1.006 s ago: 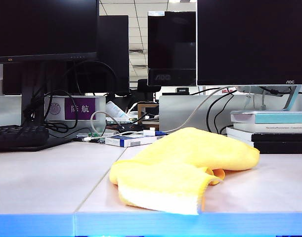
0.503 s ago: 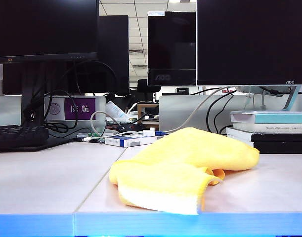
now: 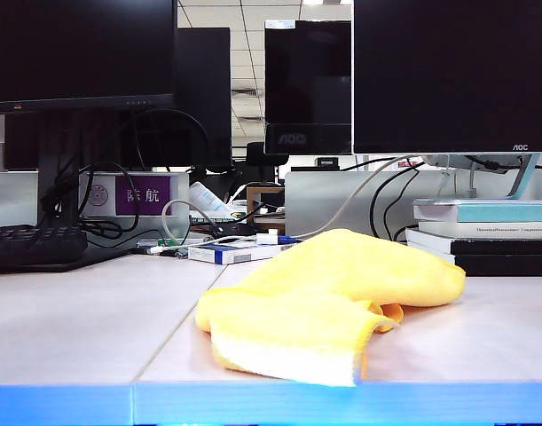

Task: Wipe the table from front to back using the rag.

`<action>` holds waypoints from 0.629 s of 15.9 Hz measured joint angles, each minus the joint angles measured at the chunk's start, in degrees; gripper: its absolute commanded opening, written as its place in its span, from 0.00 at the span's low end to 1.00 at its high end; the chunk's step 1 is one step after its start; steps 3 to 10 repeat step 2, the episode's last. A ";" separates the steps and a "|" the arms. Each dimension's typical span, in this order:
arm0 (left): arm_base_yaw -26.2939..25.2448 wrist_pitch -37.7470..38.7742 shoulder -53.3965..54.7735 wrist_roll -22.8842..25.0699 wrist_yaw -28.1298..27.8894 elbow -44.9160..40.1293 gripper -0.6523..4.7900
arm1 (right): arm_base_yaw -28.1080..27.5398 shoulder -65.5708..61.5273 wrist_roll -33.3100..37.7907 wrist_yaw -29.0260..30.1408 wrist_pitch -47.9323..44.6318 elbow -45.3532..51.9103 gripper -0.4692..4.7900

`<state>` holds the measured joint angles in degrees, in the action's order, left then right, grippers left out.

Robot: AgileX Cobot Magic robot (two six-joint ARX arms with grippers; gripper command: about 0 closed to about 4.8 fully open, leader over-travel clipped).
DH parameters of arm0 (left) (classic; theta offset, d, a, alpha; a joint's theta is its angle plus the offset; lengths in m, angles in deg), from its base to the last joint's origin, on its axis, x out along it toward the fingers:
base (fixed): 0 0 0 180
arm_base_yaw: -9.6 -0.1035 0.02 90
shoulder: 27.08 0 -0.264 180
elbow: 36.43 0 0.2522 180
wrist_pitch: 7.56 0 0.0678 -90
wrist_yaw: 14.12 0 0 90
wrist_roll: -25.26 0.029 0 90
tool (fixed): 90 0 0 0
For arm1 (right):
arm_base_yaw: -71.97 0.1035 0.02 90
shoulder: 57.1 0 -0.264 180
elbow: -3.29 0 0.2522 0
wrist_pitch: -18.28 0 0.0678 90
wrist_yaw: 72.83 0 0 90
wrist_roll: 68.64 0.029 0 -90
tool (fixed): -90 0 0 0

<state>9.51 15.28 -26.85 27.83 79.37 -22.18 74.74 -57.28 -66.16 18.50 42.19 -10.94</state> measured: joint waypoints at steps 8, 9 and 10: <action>0.00 0.00 0.00 0.00 0.00 0.00 0.12 | 0.00 0.00 0.00 0.00 0.00 0.00 0.09; 0.00 0.00 0.00 0.00 0.00 0.00 0.12 | 0.00 0.00 0.00 0.00 0.00 0.00 0.09; 0.00 0.00 0.00 0.00 0.00 0.00 0.12 | 0.00 0.00 0.00 0.00 0.00 0.00 0.09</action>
